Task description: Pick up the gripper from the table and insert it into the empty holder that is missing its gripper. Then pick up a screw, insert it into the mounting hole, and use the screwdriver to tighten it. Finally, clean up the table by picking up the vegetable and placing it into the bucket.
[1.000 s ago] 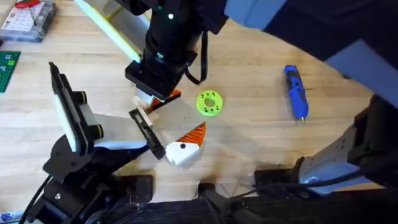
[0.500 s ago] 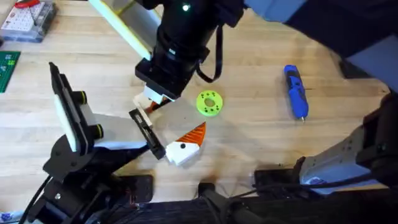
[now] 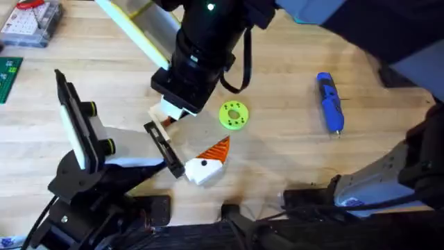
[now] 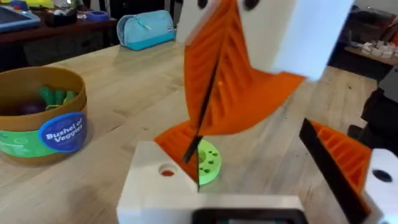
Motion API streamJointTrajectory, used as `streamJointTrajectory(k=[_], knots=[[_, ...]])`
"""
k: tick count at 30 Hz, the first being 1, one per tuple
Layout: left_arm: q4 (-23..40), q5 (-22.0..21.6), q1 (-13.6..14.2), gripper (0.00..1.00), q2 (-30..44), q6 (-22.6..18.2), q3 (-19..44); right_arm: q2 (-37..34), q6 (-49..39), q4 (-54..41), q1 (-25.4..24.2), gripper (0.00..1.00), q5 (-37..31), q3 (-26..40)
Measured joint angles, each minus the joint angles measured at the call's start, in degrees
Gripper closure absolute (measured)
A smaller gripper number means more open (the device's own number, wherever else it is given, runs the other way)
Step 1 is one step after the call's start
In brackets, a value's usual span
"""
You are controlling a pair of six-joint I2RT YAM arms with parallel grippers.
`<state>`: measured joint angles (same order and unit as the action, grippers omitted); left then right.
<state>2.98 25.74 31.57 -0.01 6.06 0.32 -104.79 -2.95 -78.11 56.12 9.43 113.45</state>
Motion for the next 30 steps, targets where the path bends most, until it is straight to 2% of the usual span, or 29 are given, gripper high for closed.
streamJointTrajectory(k=[30], knots=[[0.00, 0.00, 0.00, 0.010, 0.00, -0.01, 0.00, -1.60, -2.88, 1.20, 0.00, 0.994, -0.01, 0.00]])
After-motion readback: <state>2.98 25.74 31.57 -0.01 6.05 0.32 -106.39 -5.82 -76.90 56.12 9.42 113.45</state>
